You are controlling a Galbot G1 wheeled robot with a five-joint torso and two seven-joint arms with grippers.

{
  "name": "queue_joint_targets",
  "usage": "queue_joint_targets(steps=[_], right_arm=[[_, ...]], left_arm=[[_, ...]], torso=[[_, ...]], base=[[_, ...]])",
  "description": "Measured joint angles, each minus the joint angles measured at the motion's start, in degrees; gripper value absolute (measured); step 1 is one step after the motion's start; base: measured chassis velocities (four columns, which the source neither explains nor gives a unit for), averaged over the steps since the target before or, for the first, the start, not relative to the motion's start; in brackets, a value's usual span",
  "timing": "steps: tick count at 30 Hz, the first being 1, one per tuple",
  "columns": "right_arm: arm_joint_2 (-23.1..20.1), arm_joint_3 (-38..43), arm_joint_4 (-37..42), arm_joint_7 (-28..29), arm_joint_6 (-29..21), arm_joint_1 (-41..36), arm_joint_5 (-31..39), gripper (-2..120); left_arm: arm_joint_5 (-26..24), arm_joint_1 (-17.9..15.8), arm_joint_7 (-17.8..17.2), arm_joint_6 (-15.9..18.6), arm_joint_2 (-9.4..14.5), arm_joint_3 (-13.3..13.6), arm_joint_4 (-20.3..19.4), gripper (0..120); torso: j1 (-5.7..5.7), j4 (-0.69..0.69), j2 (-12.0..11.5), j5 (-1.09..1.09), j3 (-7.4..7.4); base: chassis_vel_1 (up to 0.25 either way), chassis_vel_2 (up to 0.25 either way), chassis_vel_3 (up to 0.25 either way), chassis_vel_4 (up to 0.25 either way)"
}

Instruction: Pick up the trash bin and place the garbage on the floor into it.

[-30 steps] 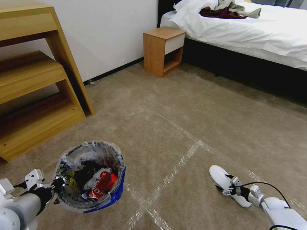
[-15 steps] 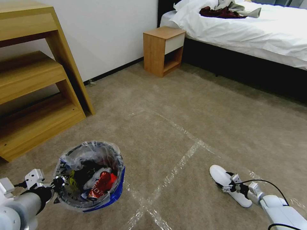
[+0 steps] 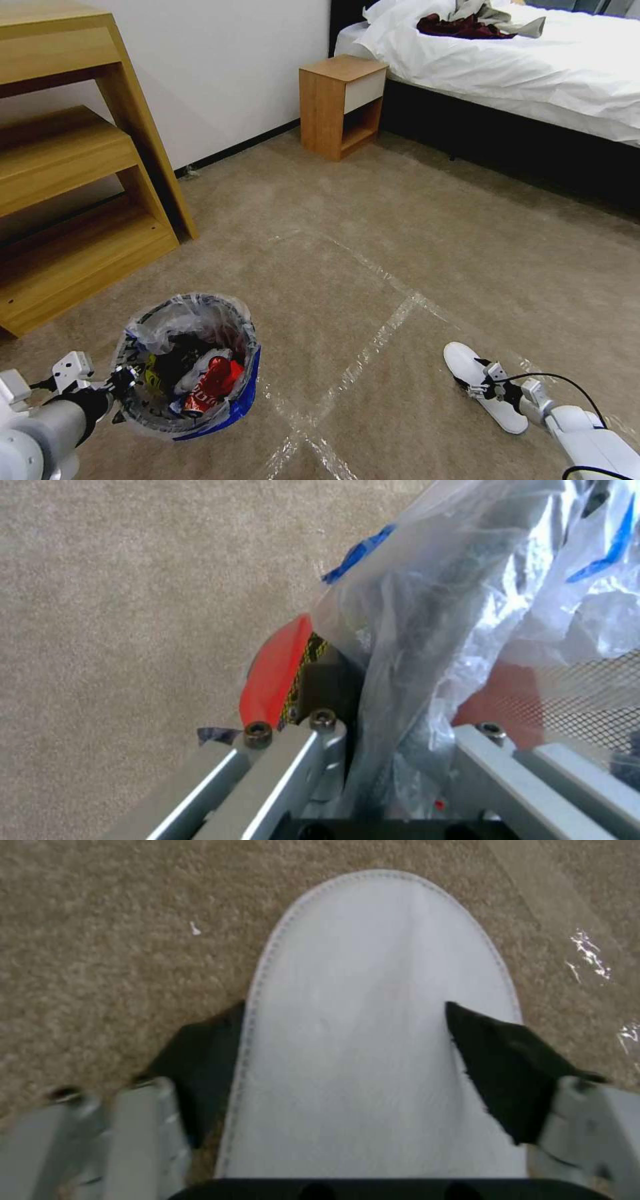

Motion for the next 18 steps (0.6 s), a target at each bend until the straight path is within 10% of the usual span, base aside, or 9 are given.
queue_joint_targets(steps=[18], right_arm=[[1.4, -3.1, 0.2, 1.3, -0.6, 2.9, 1.8, 12]], left_arm=[[0.4, -0.7, 0.1, 0.0, 0.2, 0.0, 0.8, 0]], torso=[[0.0, 0.07, 0.0, 0.1, 0.01]], base=[[0.0, 0.0, 0.0, 0.0]])
